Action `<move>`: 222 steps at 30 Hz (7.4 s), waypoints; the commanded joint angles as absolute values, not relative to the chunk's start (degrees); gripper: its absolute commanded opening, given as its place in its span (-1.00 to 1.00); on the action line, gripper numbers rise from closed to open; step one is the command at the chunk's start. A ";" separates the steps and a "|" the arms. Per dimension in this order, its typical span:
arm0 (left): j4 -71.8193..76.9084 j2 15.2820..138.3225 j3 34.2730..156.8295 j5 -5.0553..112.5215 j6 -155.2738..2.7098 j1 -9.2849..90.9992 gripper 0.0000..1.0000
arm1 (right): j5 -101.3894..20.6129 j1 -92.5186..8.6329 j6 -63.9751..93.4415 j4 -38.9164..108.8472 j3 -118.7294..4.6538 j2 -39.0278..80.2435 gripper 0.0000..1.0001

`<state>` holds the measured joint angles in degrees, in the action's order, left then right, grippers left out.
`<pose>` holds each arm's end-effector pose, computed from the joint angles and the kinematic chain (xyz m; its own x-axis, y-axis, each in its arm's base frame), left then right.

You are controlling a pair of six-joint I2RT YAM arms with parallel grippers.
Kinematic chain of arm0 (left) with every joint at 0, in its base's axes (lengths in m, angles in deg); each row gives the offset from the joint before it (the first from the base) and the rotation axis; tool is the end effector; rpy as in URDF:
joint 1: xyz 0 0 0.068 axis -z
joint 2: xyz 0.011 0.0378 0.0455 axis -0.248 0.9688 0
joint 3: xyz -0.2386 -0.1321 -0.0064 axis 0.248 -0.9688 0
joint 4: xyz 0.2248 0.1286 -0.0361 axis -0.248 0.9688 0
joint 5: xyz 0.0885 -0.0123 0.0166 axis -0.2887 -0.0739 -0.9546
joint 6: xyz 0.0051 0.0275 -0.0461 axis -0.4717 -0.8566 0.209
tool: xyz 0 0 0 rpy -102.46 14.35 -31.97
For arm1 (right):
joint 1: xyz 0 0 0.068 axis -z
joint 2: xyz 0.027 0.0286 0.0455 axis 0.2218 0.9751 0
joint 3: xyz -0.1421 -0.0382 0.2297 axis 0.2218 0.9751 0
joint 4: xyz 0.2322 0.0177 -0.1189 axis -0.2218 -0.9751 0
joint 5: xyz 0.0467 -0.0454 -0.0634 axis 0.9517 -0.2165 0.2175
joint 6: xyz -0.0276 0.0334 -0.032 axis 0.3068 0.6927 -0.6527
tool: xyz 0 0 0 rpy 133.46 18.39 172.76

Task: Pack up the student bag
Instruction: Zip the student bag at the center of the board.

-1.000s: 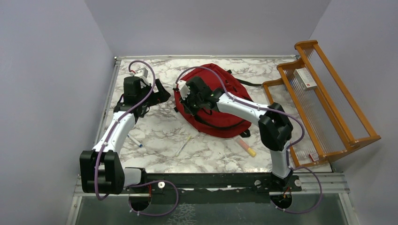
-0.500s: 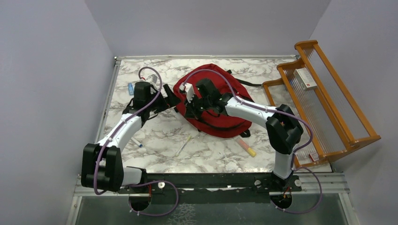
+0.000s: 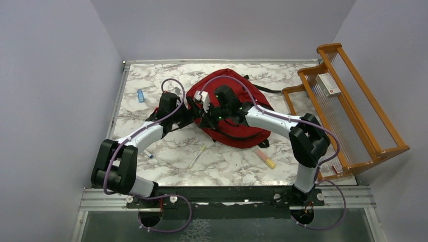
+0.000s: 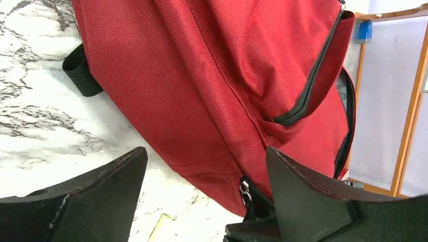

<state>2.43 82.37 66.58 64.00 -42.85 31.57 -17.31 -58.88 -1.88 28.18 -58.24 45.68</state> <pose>0.2801 -0.0985 0.2089 -0.7658 -0.4649 -0.4444 -0.0200 0.7079 -0.7060 0.2786 0.3152 0.2369 -0.2548 -0.4754 -0.8421 -0.9607 0.2238 0.1643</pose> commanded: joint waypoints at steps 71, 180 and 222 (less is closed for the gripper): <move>3.71 107.97 94.63 74.12 -64.21 19.66 -0.26 | -2.15 -49.07 5.32 27.32 -38.29 25.50 -0.99; 16.37 71.60 65.77 85.34 -142.27 41.52 -0.95 | -44.82 -35.01 24.32 28.08 -32.57 13.55 -0.99; -19.30 87.44 67.96 62.34 -114.07 65.82 0.02 | -22.00 -34.97 34.37 36.23 -26.74 7.78 -0.99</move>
<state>-17.15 89.82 69.12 64.35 -114.98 65.10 -22.86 -35.19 32.80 33.80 -27.64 9.33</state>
